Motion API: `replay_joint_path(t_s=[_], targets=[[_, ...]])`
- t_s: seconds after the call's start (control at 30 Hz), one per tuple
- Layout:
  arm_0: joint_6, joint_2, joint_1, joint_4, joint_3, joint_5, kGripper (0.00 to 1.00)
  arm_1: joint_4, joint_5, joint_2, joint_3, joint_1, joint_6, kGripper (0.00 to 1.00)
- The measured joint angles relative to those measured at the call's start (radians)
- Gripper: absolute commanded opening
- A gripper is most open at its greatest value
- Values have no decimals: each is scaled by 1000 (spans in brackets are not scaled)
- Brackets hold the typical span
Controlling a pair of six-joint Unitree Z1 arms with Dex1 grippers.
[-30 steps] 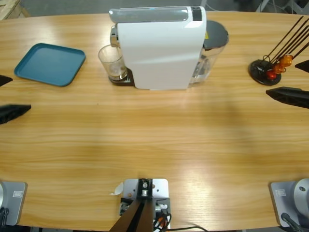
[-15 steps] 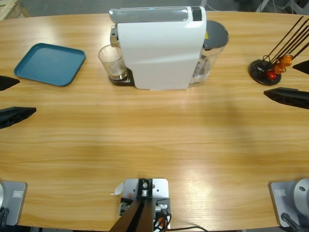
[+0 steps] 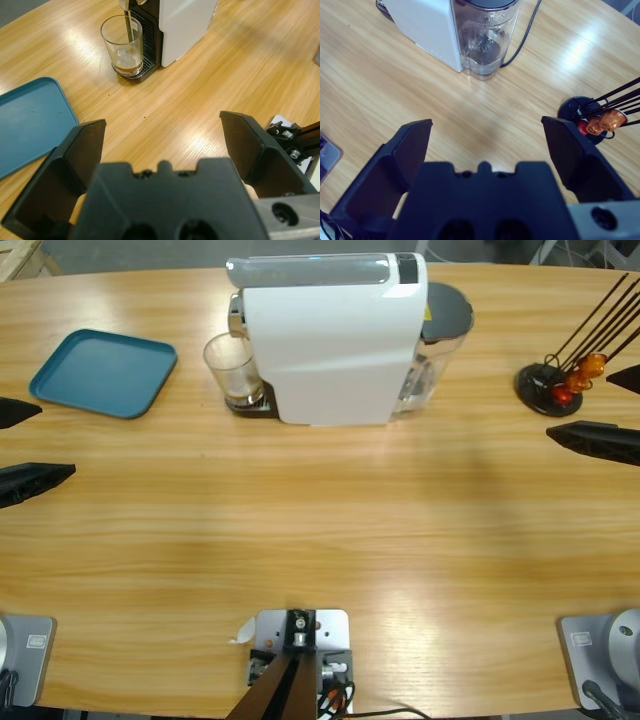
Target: Pour coffee
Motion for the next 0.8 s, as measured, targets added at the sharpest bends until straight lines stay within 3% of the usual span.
replay_joint_path(t_s=[0.8], targets=[[-1, 0, 0, 0, 7, 16, 1000, 0, 0, 0, 0, 0, 0, 1000]])
